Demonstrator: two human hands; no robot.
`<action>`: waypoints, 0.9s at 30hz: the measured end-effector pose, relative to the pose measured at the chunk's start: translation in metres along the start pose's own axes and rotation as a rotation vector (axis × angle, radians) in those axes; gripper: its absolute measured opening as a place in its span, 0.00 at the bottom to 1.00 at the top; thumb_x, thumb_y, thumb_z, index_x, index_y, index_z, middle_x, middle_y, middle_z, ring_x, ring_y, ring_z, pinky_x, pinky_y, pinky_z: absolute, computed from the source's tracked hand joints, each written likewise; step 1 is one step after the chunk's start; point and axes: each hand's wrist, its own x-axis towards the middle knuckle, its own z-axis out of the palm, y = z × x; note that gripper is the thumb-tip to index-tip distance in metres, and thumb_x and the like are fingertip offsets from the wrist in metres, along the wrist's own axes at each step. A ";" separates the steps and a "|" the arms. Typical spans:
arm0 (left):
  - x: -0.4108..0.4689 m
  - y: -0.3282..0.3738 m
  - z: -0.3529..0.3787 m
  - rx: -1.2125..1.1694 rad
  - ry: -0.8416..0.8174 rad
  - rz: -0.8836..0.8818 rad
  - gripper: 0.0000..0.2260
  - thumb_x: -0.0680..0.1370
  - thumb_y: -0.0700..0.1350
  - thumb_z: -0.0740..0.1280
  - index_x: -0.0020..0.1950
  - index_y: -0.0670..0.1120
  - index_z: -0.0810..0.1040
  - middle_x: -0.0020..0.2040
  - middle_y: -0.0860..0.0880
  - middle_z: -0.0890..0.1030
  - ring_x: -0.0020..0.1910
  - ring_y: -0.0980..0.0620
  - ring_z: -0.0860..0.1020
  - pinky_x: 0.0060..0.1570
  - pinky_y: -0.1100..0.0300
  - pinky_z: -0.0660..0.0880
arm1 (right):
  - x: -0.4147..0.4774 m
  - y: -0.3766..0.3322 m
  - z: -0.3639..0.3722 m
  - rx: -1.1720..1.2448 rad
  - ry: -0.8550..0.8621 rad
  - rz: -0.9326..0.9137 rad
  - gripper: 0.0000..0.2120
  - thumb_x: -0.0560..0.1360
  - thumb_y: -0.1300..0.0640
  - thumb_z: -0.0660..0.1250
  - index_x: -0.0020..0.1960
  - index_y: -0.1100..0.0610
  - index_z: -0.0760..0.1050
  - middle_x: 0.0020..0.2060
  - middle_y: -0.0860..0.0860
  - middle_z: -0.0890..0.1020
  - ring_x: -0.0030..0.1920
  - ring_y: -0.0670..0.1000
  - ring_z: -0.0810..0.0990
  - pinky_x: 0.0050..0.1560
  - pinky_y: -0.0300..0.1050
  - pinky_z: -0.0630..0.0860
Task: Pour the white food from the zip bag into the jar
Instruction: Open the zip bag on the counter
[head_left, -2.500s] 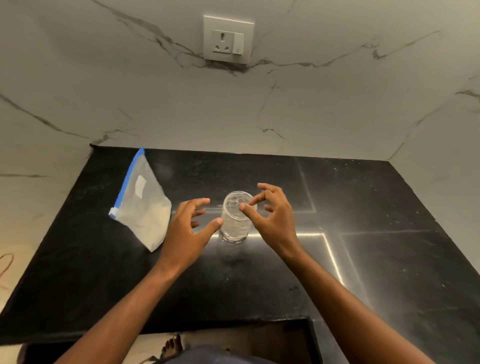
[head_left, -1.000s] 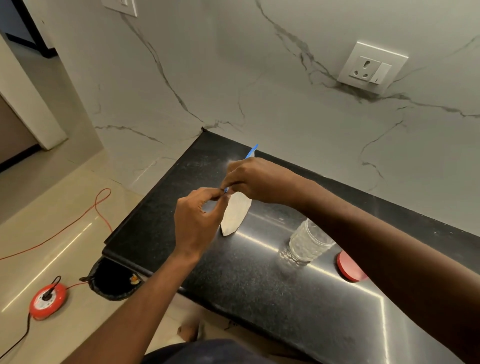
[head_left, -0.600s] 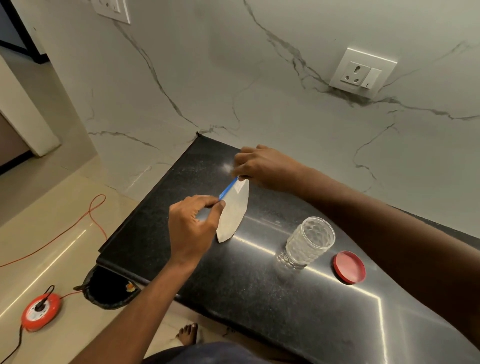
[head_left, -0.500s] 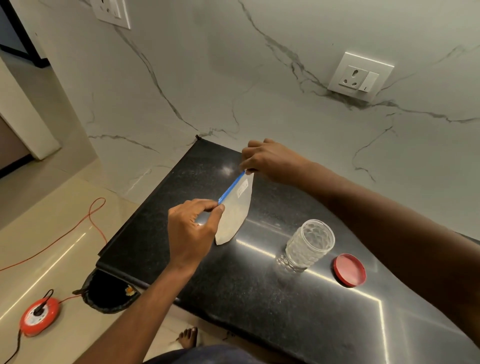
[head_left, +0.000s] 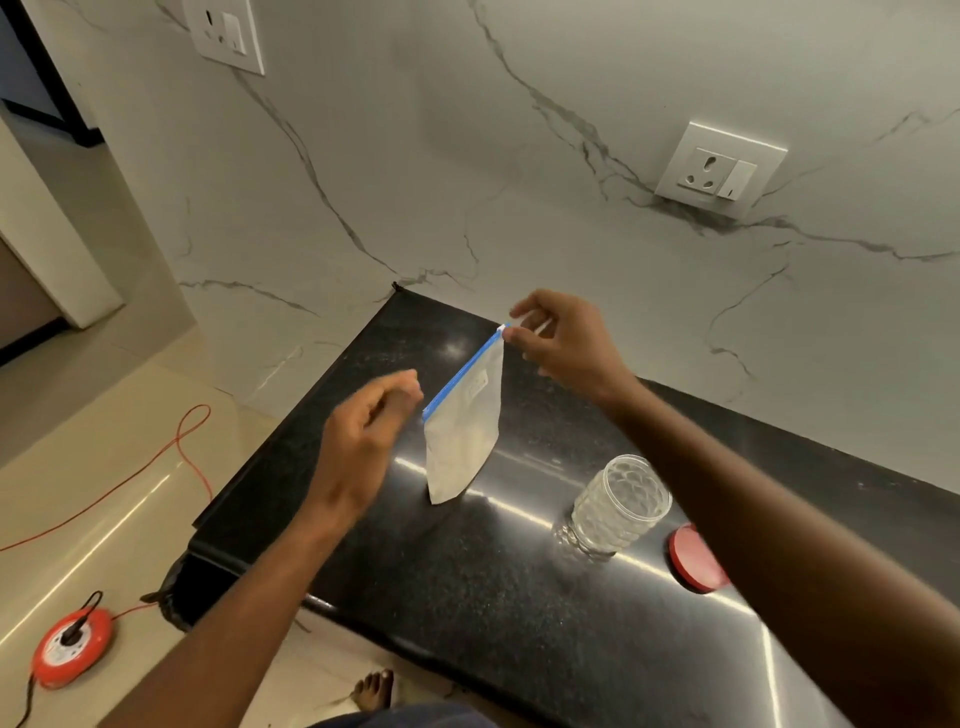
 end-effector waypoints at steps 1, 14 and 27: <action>0.013 0.005 -0.002 -0.021 -0.018 -0.065 0.16 0.79 0.68 0.63 0.57 0.62 0.84 0.54 0.59 0.87 0.54 0.64 0.84 0.53 0.68 0.78 | -0.011 -0.001 0.009 0.214 0.038 0.123 0.10 0.79 0.54 0.74 0.53 0.60 0.82 0.42 0.53 0.86 0.38 0.51 0.86 0.35 0.43 0.81; 0.093 0.026 0.017 0.065 -0.376 -0.269 0.07 0.79 0.47 0.75 0.49 0.45 0.90 0.42 0.49 0.90 0.42 0.55 0.89 0.34 0.66 0.82 | -0.026 -0.001 0.073 0.883 0.035 0.610 0.14 0.76 0.53 0.75 0.54 0.62 0.82 0.40 0.56 0.89 0.40 0.57 0.90 0.37 0.46 0.84; 0.083 0.027 0.024 0.022 -0.470 -0.296 0.04 0.79 0.41 0.74 0.50 0.43 0.89 0.42 0.46 0.90 0.42 0.51 0.89 0.37 0.62 0.84 | -0.034 0.006 0.078 0.832 0.102 0.666 0.14 0.79 0.52 0.70 0.51 0.63 0.83 0.31 0.54 0.85 0.30 0.52 0.85 0.38 0.46 0.84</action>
